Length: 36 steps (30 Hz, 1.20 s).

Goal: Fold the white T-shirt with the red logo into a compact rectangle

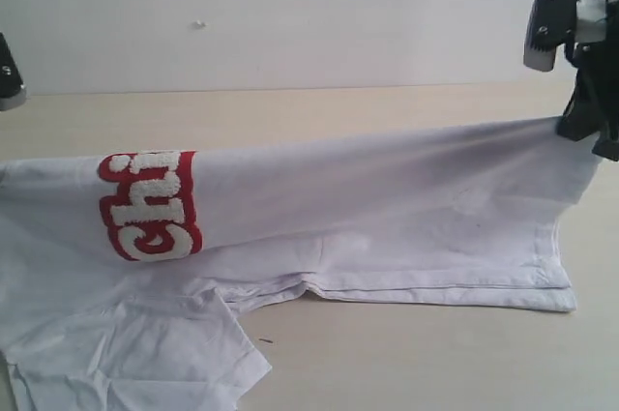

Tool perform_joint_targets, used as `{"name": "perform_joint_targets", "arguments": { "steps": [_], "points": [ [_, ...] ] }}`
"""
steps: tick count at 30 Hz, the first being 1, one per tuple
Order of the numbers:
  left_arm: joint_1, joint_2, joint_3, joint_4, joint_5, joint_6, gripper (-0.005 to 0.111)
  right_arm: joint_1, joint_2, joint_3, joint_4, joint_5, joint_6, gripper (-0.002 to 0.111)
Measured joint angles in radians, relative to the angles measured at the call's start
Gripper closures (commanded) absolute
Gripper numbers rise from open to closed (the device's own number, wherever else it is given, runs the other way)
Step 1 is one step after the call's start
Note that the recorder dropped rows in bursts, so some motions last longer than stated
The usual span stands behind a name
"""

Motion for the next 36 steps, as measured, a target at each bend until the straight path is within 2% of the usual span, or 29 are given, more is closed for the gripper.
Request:
{"name": "perform_joint_targets", "arguments": {
  "steps": [6,13,20,23,26,28,30,34,36],
  "points": [
    [0.029,0.176,0.001,0.004,-0.254,0.011,0.107,0.000,0.143,0.000,-0.022,-0.136,0.023,0.108],
    [0.036,0.300,0.001,0.020,-0.497,0.005,0.107,0.002,0.254,0.000,-0.075,-0.261,0.096,0.108],
    [0.057,0.366,0.001,0.032,-0.653,-0.022,0.107,0.008,0.295,0.000,-0.111,-0.492,0.265,0.108],
    [0.066,0.389,0.001,0.034,-0.693,-0.062,0.107,0.011,0.313,0.000,-0.117,-0.530,0.314,0.106],
    [0.070,0.412,0.001,0.036,-0.710,-0.091,0.106,0.011,0.336,-0.001,-0.121,-0.530,0.325,0.096],
    [0.072,0.425,0.001,0.038,-0.712,-0.098,0.101,0.011,0.350,-0.001,-0.130,-0.526,0.327,0.087],
    [0.081,0.441,0.001,0.044,-0.718,-0.112,0.090,0.005,0.359,-0.001,-0.148,-0.523,0.330,0.074],
    [0.092,0.449,0.002,0.051,-0.760,-0.152,0.064,0.000,0.363,-0.001,-0.160,-0.530,0.334,0.041],
    [0.092,0.449,0.002,0.054,-0.805,-0.180,0.052,0.000,0.363,-0.001,-0.160,-0.540,0.335,0.032]
  ]
}}
